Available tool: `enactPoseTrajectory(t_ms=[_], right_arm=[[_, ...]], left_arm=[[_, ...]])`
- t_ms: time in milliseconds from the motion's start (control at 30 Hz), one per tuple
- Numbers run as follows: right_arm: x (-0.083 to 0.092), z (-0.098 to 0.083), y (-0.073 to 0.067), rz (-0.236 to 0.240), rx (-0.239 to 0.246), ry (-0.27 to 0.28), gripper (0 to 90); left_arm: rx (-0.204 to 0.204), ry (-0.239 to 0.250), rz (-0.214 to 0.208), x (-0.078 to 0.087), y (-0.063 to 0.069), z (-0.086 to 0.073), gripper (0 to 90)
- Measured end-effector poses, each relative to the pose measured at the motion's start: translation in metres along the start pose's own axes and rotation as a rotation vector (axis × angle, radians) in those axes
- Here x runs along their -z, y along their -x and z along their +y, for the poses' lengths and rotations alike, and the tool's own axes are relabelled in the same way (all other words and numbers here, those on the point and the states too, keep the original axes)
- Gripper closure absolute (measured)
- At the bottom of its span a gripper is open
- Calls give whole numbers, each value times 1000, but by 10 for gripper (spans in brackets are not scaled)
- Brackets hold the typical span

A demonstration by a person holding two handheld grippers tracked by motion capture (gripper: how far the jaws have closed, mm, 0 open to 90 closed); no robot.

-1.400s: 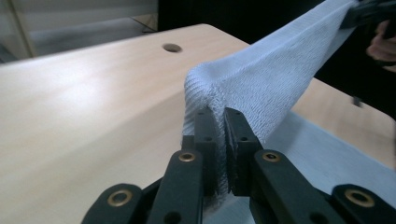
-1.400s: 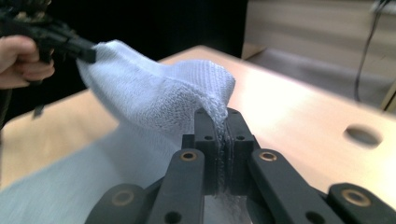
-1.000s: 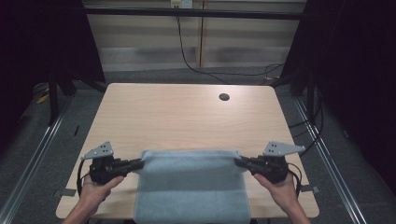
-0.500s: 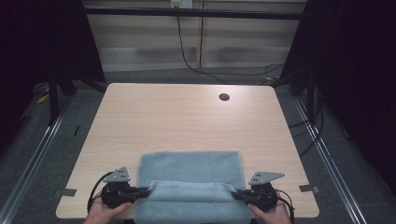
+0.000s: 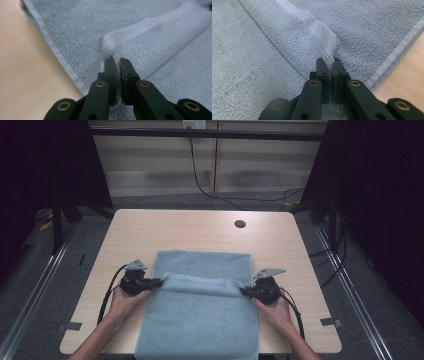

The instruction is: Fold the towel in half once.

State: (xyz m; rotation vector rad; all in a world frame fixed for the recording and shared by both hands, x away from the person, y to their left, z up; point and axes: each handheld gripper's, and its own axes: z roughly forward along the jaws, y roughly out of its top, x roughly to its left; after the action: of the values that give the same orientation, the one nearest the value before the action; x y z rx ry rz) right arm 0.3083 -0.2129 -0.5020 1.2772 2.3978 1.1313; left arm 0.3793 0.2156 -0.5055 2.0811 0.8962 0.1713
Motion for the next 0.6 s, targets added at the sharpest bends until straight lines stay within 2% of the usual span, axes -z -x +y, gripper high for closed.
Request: enactPoseTrajectory(t_ms=[33,100,133,267,400,433,500,600], right_arm=[[-4,4,7,7,-17,7,869],[-13,9,21,11,-61,48,869],[-16,12,25,9,-65,50,869],[-27,29,38,-28,-62,36,869],[-40,46,47,-62,-53,19,869],[-43,50,50,-72,-47,18,869],[-49,57,55,-88,-64,20,870],[-57,65,59,-115,-73,19,870]], left_arm=[[23,-5,-1,-3,-6,5,855],[23,-8,20,-10,-13,12,855],[29,-3,17,-12,-16,14,855],[64,17,20,-20,-27,21,855],[36,-6,64,-24,-32,29,856],[49,-1,59,-25,-35,30,856],[77,10,62,-28,-40,32,856],[77,3,75,-31,-45,37,857]])
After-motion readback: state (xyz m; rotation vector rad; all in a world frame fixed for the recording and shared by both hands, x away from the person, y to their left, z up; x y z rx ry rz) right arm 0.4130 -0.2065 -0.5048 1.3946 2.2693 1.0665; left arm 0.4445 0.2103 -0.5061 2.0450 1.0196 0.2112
